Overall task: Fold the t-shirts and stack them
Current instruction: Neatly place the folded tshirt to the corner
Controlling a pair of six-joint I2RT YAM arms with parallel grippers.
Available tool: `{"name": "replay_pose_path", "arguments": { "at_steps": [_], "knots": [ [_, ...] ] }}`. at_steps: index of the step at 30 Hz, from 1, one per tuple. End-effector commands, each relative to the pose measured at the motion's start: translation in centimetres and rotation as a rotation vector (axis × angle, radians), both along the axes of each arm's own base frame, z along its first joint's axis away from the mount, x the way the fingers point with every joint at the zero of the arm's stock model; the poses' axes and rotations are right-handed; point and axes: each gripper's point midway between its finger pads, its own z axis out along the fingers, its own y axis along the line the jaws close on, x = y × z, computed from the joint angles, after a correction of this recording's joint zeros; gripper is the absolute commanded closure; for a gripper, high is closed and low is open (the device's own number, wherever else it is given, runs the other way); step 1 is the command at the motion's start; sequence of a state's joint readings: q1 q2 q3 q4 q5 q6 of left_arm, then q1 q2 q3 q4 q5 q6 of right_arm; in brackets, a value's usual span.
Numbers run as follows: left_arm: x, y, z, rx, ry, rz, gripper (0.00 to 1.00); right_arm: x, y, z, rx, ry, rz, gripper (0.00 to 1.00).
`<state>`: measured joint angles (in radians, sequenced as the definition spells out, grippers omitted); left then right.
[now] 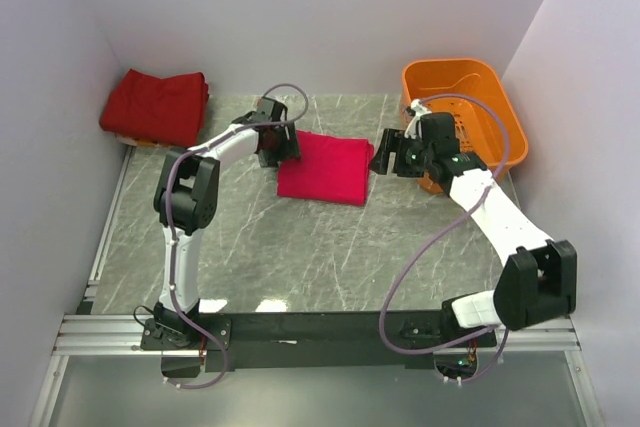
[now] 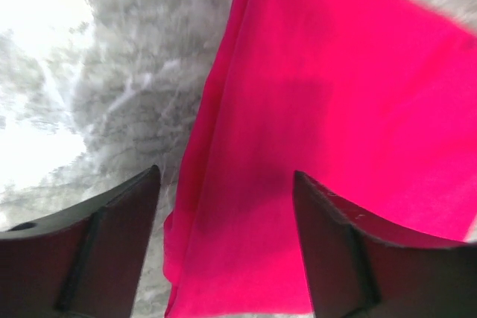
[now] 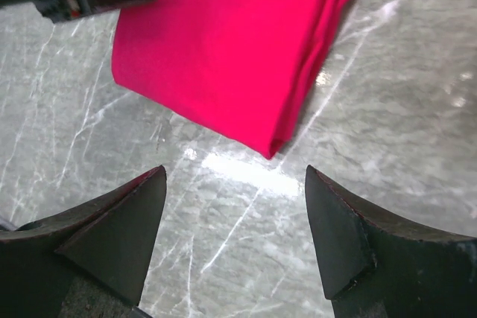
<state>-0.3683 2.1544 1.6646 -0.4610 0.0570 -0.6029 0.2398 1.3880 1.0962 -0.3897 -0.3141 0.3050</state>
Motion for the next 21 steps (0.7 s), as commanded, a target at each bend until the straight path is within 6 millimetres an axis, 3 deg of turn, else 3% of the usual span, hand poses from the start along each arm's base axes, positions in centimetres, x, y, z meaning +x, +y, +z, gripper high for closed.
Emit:
{"name": "replay_pose_path", "arguments": {
  "at_steps": [1,4,8,10,13,16,18,21],
  "knots": [
    [-0.9,-0.5,-1.2,0.055,0.038,-0.031,0.26,-0.4,-1.1,1.5,-0.032,-0.065,-0.036,0.19],
    [-1.6,-0.5,-2.6,0.089,0.072,-0.026,0.3,-1.1,-1.4,1.9,-0.032,-0.087,-0.044,0.19],
    [-1.8,-0.3,-3.7,0.165,0.087,-0.017,0.48,-1.9,-1.7,2.5,-0.033,-0.109,-0.045,0.19],
    [-1.8,-0.6,-3.9,0.203,0.08,-0.011,0.49,-2.3,-2.6,2.6,-0.06,-0.12,-0.075,0.19],
    [-1.9,-0.2,-4.6,0.257,0.096,0.005,0.58,-2.5,-4.3,2.6,-0.114,-0.135,-0.151,0.18],
    [-2.0,-0.3,-5.4,0.269,0.111,0.004,0.76,-3.1,-5.2,2.7,-0.135,-0.156,-0.186,0.18],
    [-2.1,0.0,-5.6,0.286,0.114,0.011,0.95,-3.4,-5.6,2.4,-0.144,-0.161,-0.195,0.17],
    [-1.3,1.7,-4.6,0.388,0.096,0.068,0.99,-3.8,-6.6,2.7,-0.163,-0.193,-0.241,0.16]
  ]
}}
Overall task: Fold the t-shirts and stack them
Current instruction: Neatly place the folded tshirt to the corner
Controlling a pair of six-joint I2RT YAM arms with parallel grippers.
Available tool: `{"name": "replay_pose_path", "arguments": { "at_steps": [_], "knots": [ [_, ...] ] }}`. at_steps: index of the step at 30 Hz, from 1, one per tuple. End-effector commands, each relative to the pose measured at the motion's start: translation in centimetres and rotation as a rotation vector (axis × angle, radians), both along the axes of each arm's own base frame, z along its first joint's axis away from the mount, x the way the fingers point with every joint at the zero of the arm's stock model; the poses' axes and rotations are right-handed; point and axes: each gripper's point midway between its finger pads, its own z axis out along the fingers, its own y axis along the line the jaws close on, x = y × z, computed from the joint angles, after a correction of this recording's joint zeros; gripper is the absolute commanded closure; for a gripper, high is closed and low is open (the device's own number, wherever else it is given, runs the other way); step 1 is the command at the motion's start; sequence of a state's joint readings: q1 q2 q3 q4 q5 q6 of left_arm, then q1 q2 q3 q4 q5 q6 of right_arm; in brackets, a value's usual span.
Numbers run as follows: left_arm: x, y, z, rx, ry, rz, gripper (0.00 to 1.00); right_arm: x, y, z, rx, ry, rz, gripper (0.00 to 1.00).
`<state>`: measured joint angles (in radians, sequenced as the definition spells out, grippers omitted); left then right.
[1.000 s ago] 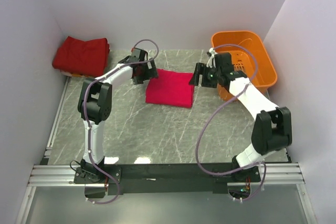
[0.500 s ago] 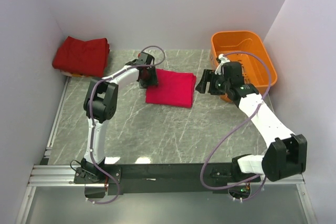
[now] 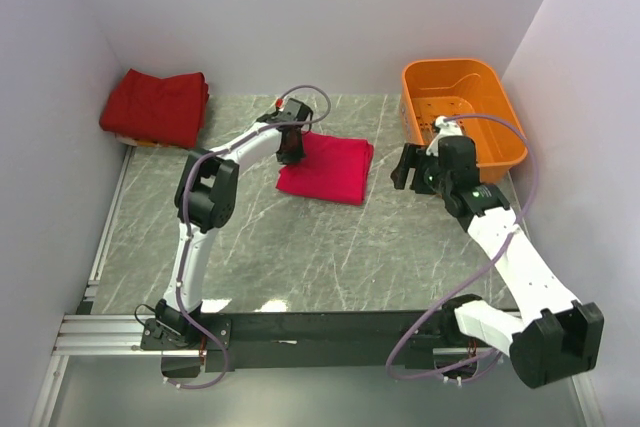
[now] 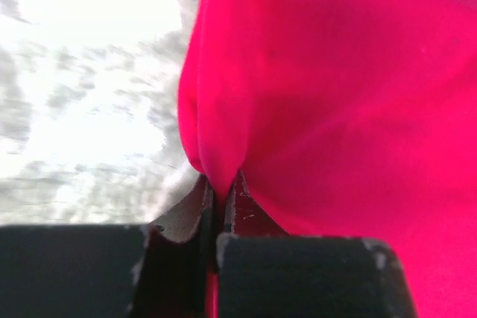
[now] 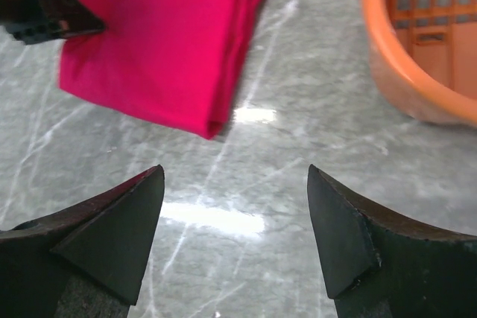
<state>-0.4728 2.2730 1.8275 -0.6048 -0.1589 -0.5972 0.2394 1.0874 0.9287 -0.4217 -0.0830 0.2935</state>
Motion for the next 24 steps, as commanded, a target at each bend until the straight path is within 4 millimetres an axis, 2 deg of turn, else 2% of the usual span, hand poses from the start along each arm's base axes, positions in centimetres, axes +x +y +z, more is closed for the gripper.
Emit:
{"name": "replay_pose_path", "arguments": {
  "at_steps": [1,3,4,7,8,12,14,18,24],
  "knots": [
    [-0.4,5.0,-1.9,0.257,0.037,0.109,0.99,0.1,-1.9,0.8,-0.052,-0.065,-0.079,0.16],
    [0.0,6.5,-0.6,0.337,0.002,0.145,0.99,0.1,-2.5,0.8,-0.062,-0.075,-0.11,0.16],
    [0.6,8.2,1.1,0.416,-0.052,0.181,0.99,0.0,-2.6,0.8,-0.064,-0.081,-0.113,0.15],
    [1.0,11.2,4.3,0.545,-0.145,0.224,0.99,0.0,-2.8,0.7,-0.068,-0.084,-0.123,0.15],
    [1.9,12.4,5.8,0.592,-0.213,0.266,0.99,0.0,-2.9,0.5,-0.069,-0.082,-0.128,0.15],
    [3.1,17.0,10.4,0.712,-0.311,0.305,0.99,0.2,-3.3,0.4,-0.078,-0.081,-0.146,0.15],
    [3.7,18.4,12.0,0.755,-0.345,0.317,0.99,0.2,-3.4,0.2,-0.08,-0.078,-0.152,0.15],
    [6.2,20.9,17.0,0.887,-0.475,0.299,0.99,0.4,-3.4,0.0,-0.08,-0.078,-0.155,0.15],
    [8.5,24.5,21.5,1.031,-0.545,0.33,0.99,0.7,-3.7,-0.5,-0.096,-0.058,-0.17,0.15]
  ]
}}
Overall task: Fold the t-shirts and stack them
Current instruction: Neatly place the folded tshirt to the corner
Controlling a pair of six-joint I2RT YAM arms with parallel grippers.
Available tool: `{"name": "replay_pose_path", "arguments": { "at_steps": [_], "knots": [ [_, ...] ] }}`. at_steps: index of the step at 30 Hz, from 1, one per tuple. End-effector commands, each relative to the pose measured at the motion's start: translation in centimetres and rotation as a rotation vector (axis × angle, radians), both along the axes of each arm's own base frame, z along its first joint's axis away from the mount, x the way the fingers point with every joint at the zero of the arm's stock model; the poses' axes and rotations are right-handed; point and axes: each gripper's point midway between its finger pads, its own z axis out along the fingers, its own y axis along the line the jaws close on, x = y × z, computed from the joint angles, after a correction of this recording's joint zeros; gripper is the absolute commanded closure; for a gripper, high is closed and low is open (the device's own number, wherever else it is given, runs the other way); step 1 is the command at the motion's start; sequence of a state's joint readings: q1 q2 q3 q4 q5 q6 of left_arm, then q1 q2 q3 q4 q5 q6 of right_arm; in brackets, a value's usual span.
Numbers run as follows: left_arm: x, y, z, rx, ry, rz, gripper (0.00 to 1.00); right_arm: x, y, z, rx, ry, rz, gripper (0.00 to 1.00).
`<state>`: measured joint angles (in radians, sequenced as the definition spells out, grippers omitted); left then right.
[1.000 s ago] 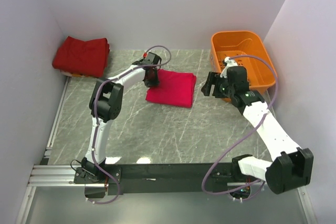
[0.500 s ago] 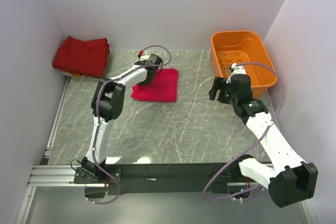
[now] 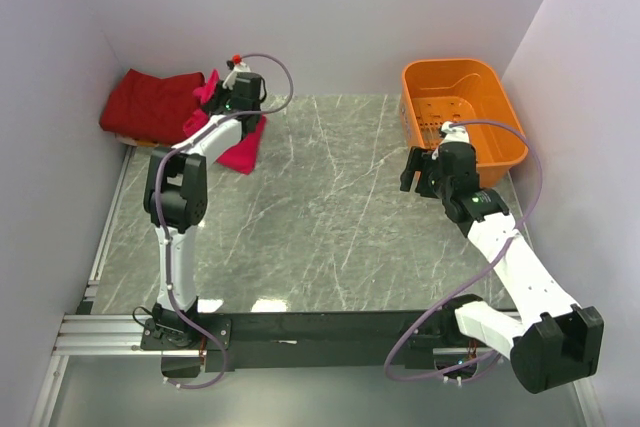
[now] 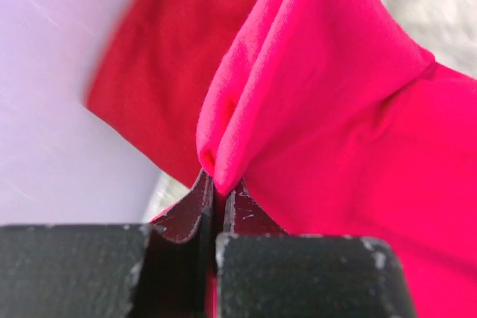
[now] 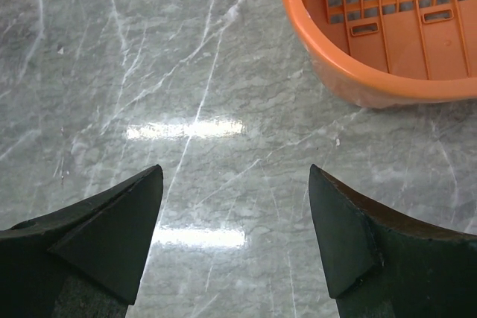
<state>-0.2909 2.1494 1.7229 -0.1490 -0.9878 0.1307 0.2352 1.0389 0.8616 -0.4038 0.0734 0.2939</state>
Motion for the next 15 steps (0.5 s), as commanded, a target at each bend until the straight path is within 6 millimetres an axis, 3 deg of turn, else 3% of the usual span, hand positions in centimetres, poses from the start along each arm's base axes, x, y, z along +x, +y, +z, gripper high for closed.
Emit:
{"name": "replay_pose_path", "arguments": {
  "at_steps": [1,15],
  "knots": [
    [1.5,2.1,8.7,0.129,-0.189,0.04,0.99,1.0,-0.7,0.7,-0.013,-0.037,-0.037,0.15],
    [2.4,4.3,16.5,0.236,-0.327,0.062,0.99,1.7,-0.5,-0.1,-0.017,-0.007,-0.033,0.15]
  ]
}}
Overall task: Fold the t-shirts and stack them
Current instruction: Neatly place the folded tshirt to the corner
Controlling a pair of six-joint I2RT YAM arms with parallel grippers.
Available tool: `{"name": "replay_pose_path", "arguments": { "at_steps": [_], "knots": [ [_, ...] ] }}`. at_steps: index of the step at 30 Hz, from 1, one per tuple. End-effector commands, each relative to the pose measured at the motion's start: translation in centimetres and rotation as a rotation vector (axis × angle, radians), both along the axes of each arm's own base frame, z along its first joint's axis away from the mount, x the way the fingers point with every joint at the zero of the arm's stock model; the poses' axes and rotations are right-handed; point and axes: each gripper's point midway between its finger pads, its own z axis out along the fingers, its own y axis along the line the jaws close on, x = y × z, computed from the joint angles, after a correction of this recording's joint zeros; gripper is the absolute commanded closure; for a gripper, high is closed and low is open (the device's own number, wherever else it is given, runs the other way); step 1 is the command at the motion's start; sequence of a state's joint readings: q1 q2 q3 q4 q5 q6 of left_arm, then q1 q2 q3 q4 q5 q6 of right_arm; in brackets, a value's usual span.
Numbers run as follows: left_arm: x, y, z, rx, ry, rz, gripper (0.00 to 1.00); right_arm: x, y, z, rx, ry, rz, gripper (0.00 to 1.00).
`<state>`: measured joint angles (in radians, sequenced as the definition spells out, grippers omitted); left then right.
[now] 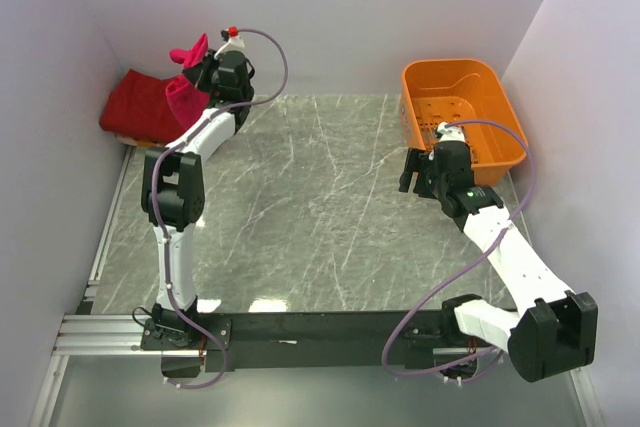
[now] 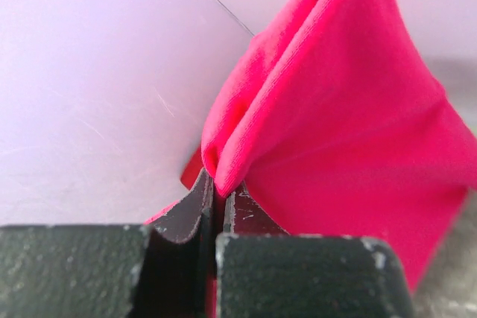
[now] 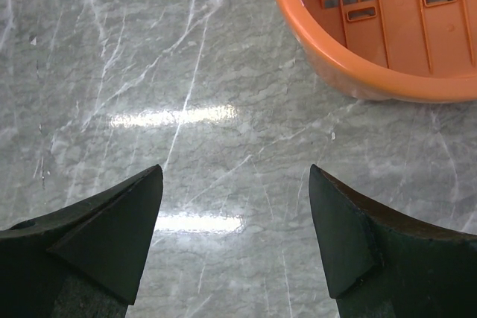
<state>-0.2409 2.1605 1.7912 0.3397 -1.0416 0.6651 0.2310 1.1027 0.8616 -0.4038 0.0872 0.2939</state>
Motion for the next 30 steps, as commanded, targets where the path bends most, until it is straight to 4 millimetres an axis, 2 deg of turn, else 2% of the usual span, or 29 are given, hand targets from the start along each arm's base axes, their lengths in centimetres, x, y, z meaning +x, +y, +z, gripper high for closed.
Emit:
{"name": "replay_pose_path", "arguments": {
  "at_steps": [1,10,16,24,26,30],
  "knots": [
    [-0.6,0.7,6.8,-0.015,-0.174,0.019,0.99,1.2,-0.2,1.8,0.005,-0.065,-0.017,0.15],
    [-1.9,1.2,10.6,-0.035,-0.237,0.016,0.99,1.2,-0.1,1.5,0.009,-0.06,-0.013,0.15],
    [-2.4,2.4,11.9,-0.047,-0.269,0.038,0.99,1.1,-0.1,1.9,0.012,-0.073,-0.013,0.15],
    [-1.8,4.6,10.7,-0.061,-0.259,0.059,0.99,1.2,-0.1,1.7,0.009,-0.06,-0.015,0.15],
    [-1.5,5.8,10.3,-0.071,-0.266,0.08,0.99,1.3,-0.2,1.6,0.005,-0.054,-0.017,0.15],
    [-0.4,7.8,8.3,-0.084,-0.238,0.086,0.99,1.4,-0.2,1.4,0.001,-0.04,-0.021,0.15]
  ]
}}
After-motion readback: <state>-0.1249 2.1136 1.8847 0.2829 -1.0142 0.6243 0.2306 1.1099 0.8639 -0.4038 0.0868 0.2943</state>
